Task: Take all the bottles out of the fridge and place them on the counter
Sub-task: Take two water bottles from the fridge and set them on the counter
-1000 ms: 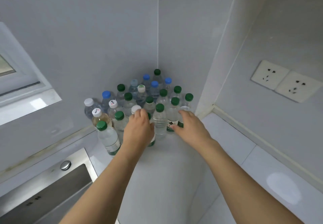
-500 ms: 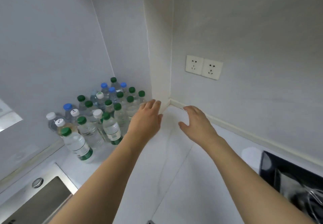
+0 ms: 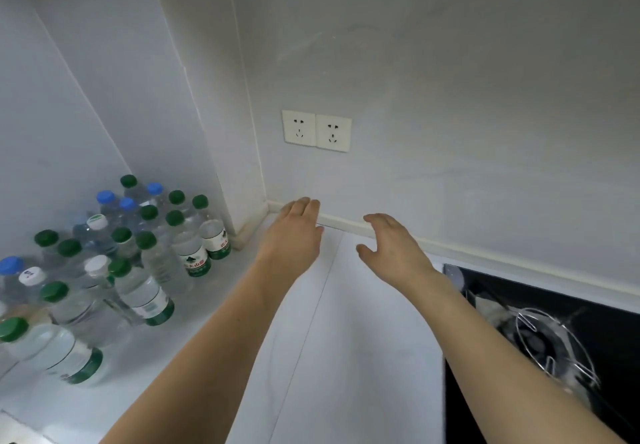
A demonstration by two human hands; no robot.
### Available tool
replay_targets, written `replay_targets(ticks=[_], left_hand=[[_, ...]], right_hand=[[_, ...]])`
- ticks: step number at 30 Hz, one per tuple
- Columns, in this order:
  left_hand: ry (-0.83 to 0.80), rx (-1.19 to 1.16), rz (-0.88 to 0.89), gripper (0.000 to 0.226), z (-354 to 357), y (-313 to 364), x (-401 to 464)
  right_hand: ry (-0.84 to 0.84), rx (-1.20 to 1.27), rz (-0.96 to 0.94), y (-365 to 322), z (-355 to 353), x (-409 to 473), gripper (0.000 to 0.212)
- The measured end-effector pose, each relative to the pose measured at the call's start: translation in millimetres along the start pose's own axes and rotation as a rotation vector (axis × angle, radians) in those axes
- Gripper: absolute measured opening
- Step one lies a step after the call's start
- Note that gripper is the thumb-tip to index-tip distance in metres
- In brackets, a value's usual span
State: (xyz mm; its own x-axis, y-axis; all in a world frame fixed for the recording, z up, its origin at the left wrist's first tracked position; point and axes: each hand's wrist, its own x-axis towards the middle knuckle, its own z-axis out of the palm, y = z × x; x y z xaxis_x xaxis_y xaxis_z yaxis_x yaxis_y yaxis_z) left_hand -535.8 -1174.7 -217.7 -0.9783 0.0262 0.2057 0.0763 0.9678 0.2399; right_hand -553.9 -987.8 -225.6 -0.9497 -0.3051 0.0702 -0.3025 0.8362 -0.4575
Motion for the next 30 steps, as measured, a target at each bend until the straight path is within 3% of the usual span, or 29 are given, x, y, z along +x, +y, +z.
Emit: replay_targets(ticks=[7,15,30], left_hand=[[-0.095,-0.093,0.174,0.05,27.9,23.2,32.5],[-0.183,-0.165,0.409,0.05,64.7,97.5,38.2],[-0.277,-0.224,0.863,0.047,85.5,316.6,-29.3]], right_hand=[[0.077,-0.006,0.184,27.7,-9.0,-20.1,0.055],[0.168,-0.004,0.444,73.1,-34.7,-74.7,0.056],[0.425,0.022,0.821,167.9,-106.8,-268.4,0.057]])
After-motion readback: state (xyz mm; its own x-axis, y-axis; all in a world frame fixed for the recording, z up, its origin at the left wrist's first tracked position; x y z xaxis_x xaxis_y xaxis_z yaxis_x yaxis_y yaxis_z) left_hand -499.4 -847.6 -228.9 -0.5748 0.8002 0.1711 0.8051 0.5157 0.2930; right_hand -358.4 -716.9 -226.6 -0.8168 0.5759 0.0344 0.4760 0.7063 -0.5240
